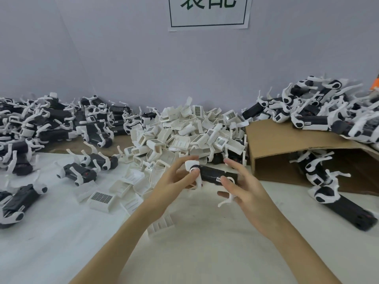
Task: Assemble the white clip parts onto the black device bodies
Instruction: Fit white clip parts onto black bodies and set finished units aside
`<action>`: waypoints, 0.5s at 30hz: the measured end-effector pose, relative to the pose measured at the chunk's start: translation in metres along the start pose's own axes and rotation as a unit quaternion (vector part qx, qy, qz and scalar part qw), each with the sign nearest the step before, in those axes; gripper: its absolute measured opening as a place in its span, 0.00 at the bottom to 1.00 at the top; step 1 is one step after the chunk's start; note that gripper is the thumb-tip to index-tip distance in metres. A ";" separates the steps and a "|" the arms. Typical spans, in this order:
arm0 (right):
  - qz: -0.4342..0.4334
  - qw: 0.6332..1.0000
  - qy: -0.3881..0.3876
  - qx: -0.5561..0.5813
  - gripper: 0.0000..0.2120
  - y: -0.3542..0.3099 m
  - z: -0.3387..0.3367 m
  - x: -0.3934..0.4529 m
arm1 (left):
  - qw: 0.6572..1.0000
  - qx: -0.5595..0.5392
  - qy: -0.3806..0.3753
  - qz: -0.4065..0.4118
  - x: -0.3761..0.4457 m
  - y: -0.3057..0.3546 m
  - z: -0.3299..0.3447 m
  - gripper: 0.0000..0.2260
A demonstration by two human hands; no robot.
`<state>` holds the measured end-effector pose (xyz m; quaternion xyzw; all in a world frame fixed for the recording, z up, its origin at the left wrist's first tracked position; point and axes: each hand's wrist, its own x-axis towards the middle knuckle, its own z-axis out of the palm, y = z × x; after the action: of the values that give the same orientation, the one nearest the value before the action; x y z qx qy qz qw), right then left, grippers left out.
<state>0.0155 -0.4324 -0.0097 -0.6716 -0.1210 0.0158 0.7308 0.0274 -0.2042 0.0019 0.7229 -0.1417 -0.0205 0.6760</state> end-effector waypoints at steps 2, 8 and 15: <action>-0.038 0.993 -0.064 -0.091 0.26 -0.005 -0.009 -0.003 | 0.999 0.003 -0.011 0.033 -0.002 0.004 -0.002 0.24; -0.103 0.955 0.001 -0.277 0.25 0.006 0.005 -0.004 | 0.957 0.209 0.021 0.202 -0.014 0.010 0.016 0.29; -0.135 0.958 -0.018 -0.251 0.25 0.014 0.010 -0.005 | 0.932 0.231 0.084 0.267 -0.022 0.012 0.037 0.14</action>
<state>0.0106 -0.4219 -0.0235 -0.8105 -0.2234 -0.1021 0.5317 -0.0038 -0.2356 0.0071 0.7936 -0.2731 0.2545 0.4804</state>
